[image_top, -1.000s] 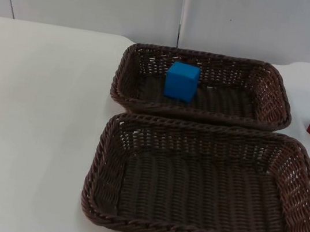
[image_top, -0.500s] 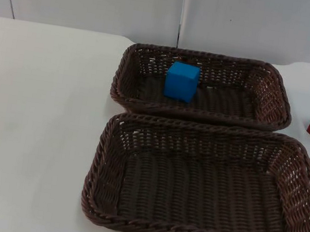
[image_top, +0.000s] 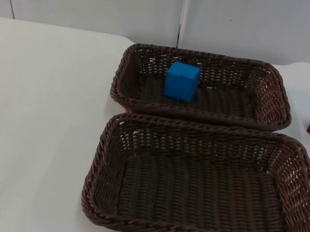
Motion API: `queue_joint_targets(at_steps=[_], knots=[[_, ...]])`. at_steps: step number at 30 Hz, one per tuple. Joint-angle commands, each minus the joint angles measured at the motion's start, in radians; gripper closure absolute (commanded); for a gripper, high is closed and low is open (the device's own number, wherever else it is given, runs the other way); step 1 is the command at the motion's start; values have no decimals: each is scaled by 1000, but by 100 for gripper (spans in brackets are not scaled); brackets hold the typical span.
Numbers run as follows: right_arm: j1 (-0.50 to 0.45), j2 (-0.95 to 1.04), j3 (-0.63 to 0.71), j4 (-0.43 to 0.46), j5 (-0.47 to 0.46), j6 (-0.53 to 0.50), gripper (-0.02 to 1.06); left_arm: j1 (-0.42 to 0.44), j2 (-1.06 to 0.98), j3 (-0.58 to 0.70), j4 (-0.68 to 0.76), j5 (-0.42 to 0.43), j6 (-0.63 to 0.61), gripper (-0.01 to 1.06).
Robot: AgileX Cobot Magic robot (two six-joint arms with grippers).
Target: Pick up one cube with the left hand and place it into the upper basket. Pick up one cube with the right hand and place it into the lower basket.
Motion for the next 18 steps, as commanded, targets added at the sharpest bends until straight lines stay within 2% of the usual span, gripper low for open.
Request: queue_joint_targets(at_steps=[1, 8, 18], knots=[[-6, -3, -2, 0, -3, -2, -1, -2, -25, 6, 17, 16, -4, 25], [-6, -3, -2, 0, -3, -2, -1, -2, -50, 6, 21, 53, -2, 25], [-6, -3, -2, 0, -5, 1, -1, -2, -48, 6, 46, 55, -2, 25]])
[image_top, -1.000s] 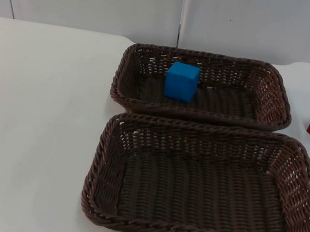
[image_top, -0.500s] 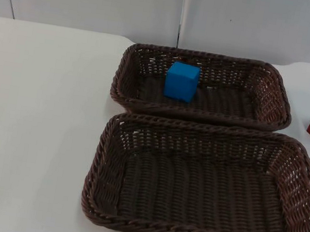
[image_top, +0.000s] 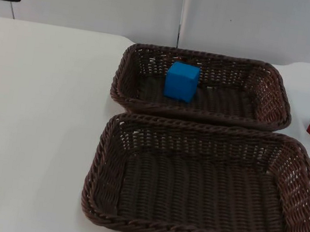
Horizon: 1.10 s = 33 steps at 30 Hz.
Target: Pick up one cube with the left hand and place it into the upper basket. Pick up one cube with the right hand and place it into the lower basket.
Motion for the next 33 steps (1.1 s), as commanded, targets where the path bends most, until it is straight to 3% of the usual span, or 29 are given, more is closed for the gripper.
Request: queue_joint_targets(at_steps=[1, 18, 26, 33], knots=[[-6, -3, -2, 0, -7, 1, -1, -2, -4, 4, 5, 1, -2, 25], [-6, 48, -14, 0, -16, 1, -1, -2, -4, 4, 16, -2, -2, 25], [-6, 250, -31, 7, -179, 19, -1, -2, -4, 4, 19, -5, -2, 25], [-6, 463, -93, 0, -240, 31, -1, -2, -4, 4, 20, -8, -2, 25]])
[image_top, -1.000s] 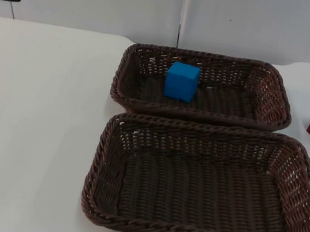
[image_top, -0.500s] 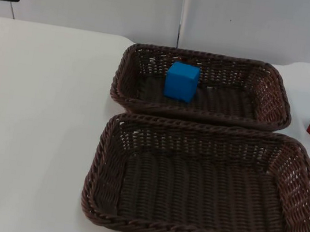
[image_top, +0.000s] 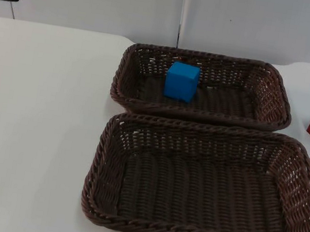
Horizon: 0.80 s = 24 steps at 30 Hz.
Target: Pick up one cube with the left hand and place it into the upper basket. Pick up one cube with the right hand and place it into the lower basket.
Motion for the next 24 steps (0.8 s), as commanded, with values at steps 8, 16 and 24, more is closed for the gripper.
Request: queue_joint_targets(at_steps=[8, 16, 24], knots=[[-6, 322, -166, -6, -81, 5, -1, -2, -4, 4, 5, -5, -2, 25], [-6, 574, -295, -6, -110, 2, -1, -2, -4, 4, 5, -5, -2, 25], [-6, 764, -396, -36, -161, -11, -1, -2, -4, 4, 5, -4, -2, 25]])
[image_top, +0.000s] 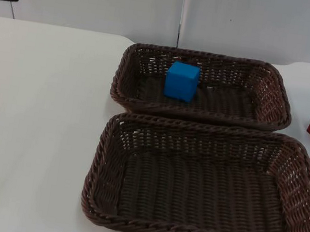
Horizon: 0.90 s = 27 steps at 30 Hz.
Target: Pick up one cube with the left hand and place it into the upper basket. Pick up one cube with the right hand and place it into the lower basket.
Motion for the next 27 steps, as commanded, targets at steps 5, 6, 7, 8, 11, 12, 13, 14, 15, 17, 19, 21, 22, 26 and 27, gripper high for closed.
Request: queue_joint_targets(at_steps=[5, 6, 7, 8, 11, 12, 13, 14, 15, 17, 19, 21, 22, 26, 27], knots=[[-6, 146, -100, -13, -21, -60, -1, -2, -4, 4, 5, -4, -2, 25], [-6, 177, -121, -16, -21, -71, -1, -2, -4, 4, 5, -4, -2, 25], [-6, 202, -143, -29, -21, -71, -1, -2, -4, 4, 5, -4, -2, 25], [-6, 202, -143, -29, -21, -71, -1, -2, -4, 4, 5, -4, -2, 25], [-6, 297, -213, -55, -19, -87, -1, -2, -4, 4, 9, -4, -2, 25], [-6, 322, -232, -55, -19, -101, -1, -2, -4, 4, 9, -4, -2, 25], [-6, 322, -232, -55, -19, -101, -1, -2, -4, 4, 9, -4, -2, 25], [-6, 335, -237, -55, -19, -104, -1, -2, -4, 4, 11, -4, -2, 25], [-6, 358, -255, -57, -19, -111, -1, -2, -4, 4, 16, -4, -2, 25], [-6, 398, -287, -57, -17, -126, -1, -2, -4, 4, 16, -4, -2, 25], [-6, 436, -312, -57, -17, -144, -1, -2, -4, 4, 16, -4, -2, 25], [-7, 461, -329, -57, -20, -158, -1, -2, -4, 4, 20, -4, -2, 25], [-12, 470, -332, -57, -22, -161, -1, -2, -4, 4, 23, -4, -2, 25], [-44, 532, -360, -39, -28, -179, -1, -2, -4, 4, 23, -4, -2, 25], [-52, 549, -366, -30, -31, -193, -1, -2, -4, 4, 23, -4, -2, 25]])
